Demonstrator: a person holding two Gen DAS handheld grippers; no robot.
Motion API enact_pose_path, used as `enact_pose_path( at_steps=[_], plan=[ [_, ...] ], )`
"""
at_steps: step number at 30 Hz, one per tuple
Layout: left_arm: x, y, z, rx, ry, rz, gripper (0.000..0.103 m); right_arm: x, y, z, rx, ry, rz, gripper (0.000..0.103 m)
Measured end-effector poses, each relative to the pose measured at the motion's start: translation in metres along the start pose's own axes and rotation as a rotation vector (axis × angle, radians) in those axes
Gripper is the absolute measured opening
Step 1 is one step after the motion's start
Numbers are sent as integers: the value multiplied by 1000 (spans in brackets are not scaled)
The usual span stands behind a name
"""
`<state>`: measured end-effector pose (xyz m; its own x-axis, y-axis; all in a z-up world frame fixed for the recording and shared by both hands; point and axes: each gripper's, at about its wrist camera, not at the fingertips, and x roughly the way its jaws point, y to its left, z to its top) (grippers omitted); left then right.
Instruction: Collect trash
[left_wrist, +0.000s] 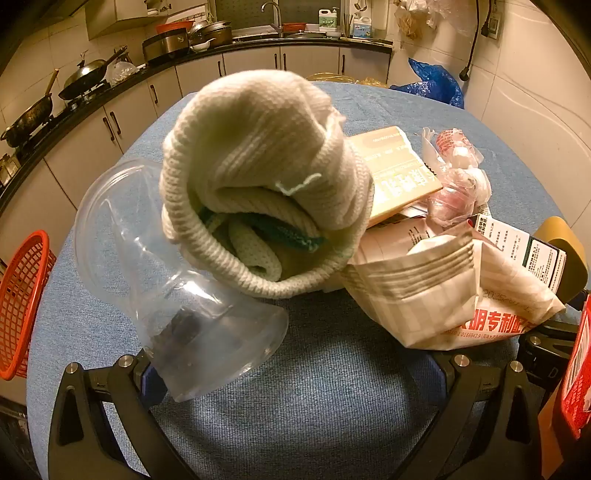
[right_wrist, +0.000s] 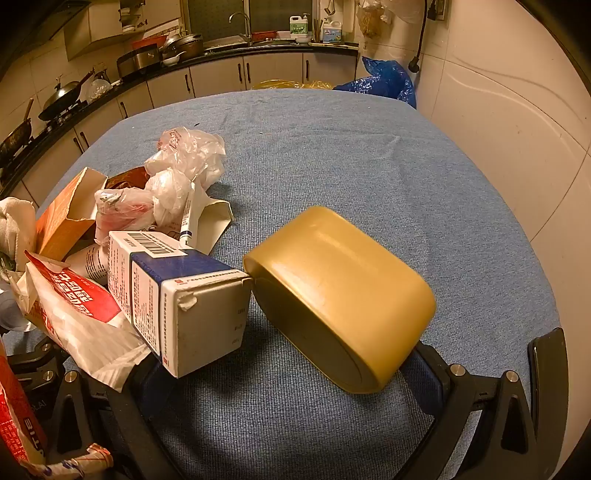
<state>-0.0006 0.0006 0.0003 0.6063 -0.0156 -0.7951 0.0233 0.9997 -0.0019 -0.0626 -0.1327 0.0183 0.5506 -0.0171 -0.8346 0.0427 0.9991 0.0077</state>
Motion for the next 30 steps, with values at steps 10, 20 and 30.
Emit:
enact_pose_path(
  at_steps=[10, 20, 30],
  plan=[
    [-56, 30, 9, 52, -24, -66, 103, -40, -38, 15, 6, 82, 25, 103],
    [-142, 73, -1, 116, -120, -174, 103, -145, -8, -28, 57, -77, 23, 98],
    [-179, 95, -21, 213, -171, -237, 103, -187, 60, -61, -25, -113, 126, 76]
  ],
)
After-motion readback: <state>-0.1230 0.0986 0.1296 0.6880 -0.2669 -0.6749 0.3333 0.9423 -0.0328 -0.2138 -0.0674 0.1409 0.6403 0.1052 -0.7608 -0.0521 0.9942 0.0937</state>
